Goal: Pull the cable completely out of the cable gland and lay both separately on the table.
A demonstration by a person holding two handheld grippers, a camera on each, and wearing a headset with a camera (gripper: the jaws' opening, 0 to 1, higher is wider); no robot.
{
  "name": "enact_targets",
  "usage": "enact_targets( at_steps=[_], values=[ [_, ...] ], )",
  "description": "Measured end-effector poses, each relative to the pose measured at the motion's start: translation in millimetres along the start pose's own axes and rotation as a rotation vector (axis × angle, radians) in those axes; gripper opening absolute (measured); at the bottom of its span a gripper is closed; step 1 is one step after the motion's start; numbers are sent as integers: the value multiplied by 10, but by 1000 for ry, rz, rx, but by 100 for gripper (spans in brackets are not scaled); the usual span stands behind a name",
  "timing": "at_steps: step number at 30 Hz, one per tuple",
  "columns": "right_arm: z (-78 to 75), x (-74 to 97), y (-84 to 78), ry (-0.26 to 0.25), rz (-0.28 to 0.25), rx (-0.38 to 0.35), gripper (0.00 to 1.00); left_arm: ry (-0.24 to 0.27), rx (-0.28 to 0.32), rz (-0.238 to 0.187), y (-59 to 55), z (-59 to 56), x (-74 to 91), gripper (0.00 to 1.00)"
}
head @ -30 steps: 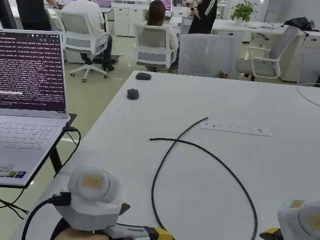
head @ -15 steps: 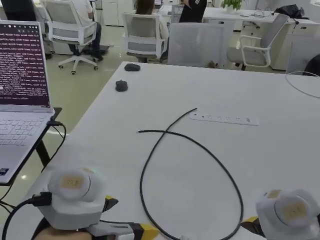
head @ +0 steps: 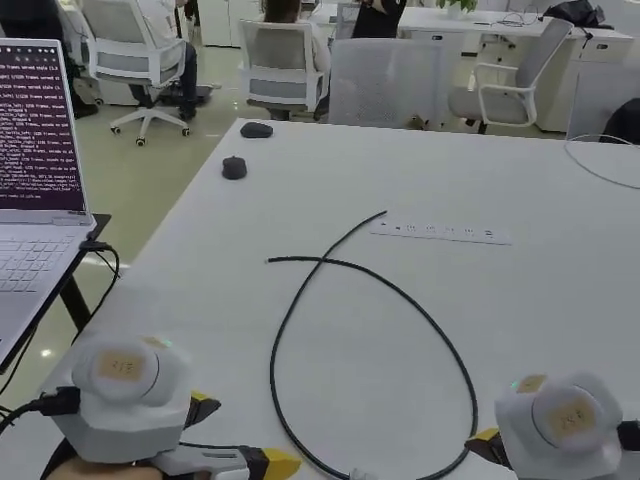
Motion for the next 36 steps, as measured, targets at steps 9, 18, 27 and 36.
enact_targets(
  at_steps=[9,18,27,36],
  values=[
    [8,3,41,7,-13,22,64,14,14,-19,26,37,16,72],
    [-64,-13,103,47,-58,-28,60,9,6,-18,28,31,9,72],
    [-60,-152,160,159,5,137,48,15,8,-16,29,43,8,71],
    [-105,-321,128,243,78,185,43,28,17,-22,35,68,17,70]
  ],
)
Point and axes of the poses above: the centre of the closed fingertips' face, and the gripper's own axes: x roughly backward along the fingers, z roughly to its left, y roughly out of its top, the point moved 5 cm from there along x, roughly backward along the fingers, and after that the axes turned 8 degrees about -z, right-handed, at the moved point
